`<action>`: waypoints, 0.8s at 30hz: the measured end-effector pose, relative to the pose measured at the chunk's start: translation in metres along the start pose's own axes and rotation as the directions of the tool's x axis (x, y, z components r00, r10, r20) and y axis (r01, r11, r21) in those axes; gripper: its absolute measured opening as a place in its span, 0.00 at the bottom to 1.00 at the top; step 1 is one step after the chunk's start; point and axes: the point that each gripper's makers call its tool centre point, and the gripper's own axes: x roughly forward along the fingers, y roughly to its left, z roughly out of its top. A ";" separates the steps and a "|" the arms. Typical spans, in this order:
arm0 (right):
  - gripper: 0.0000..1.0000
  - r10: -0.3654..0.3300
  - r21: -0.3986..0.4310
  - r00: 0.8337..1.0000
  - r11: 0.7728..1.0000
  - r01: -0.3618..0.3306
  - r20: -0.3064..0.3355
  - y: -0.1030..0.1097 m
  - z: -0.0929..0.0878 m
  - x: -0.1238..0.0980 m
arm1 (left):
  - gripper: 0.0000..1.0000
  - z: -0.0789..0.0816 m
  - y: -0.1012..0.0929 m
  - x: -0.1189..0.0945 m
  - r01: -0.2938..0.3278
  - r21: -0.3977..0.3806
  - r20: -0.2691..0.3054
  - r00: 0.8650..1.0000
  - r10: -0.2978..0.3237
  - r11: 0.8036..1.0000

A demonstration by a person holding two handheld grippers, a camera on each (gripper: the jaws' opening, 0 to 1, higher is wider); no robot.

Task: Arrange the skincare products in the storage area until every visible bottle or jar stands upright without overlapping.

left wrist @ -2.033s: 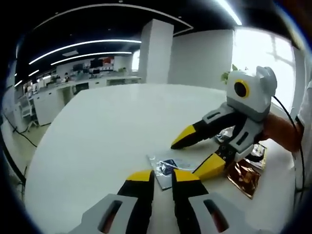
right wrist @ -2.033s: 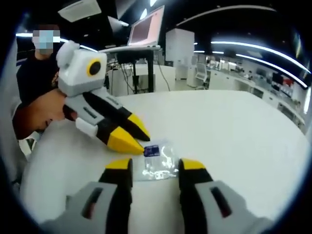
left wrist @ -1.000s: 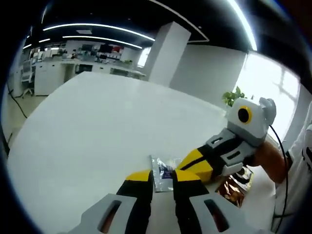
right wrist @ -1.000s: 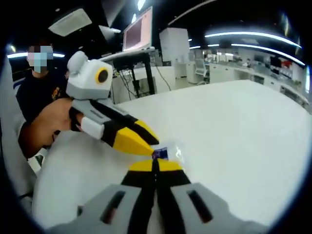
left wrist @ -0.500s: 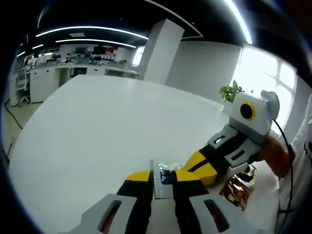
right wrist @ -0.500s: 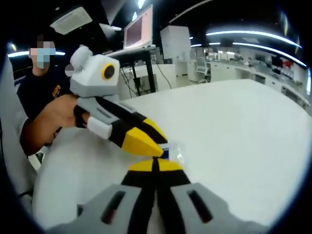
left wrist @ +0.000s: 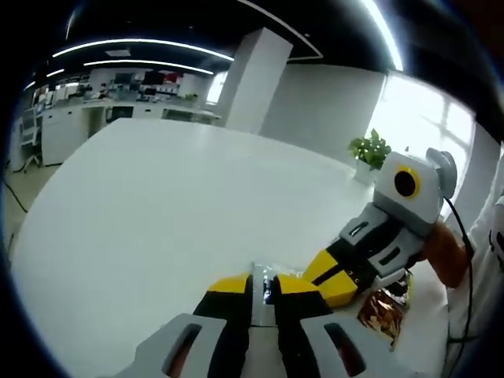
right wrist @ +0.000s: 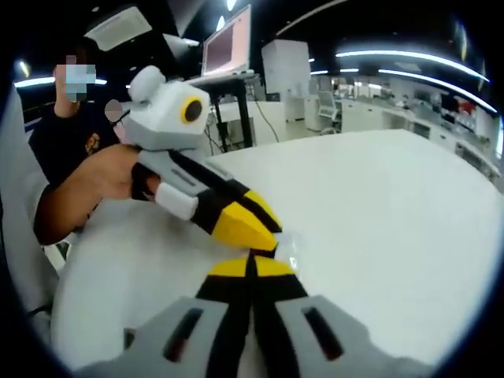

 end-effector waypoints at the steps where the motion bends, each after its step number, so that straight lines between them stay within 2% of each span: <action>1: 0.00 -0.001 -0.001 1.000 1.000 0.001 -0.001 0.000 0.000 0.000 | 0.06 0.000 0.002 0.000 -0.007 0.008 0.001 1.000 0.007 1.000; 7: 0.00 -0.002 0.002 1.000 1.000 0.002 0.005 0.000 0.000 -0.001 | 0.04 0.003 0.000 -0.003 0.007 -0.011 0.013 1.000 -0.007 1.000; 13: 0.00 -0.001 -0.002 1.000 1.000 0.001 0.000 0.002 0.000 -0.001 | 0.04 0.005 -0.005 -0.005 0.061 -0.085 0.027 0.998 -0.059 0.995; 24: 0.00 0.003 -0.003 1.000 1.000 -0.003 0.001 0.006 -0.001 -0.001 | 0.04 -0.002 -0.006 -0.006 0.062 -0.107 0.004 0.998 -0.062 0.992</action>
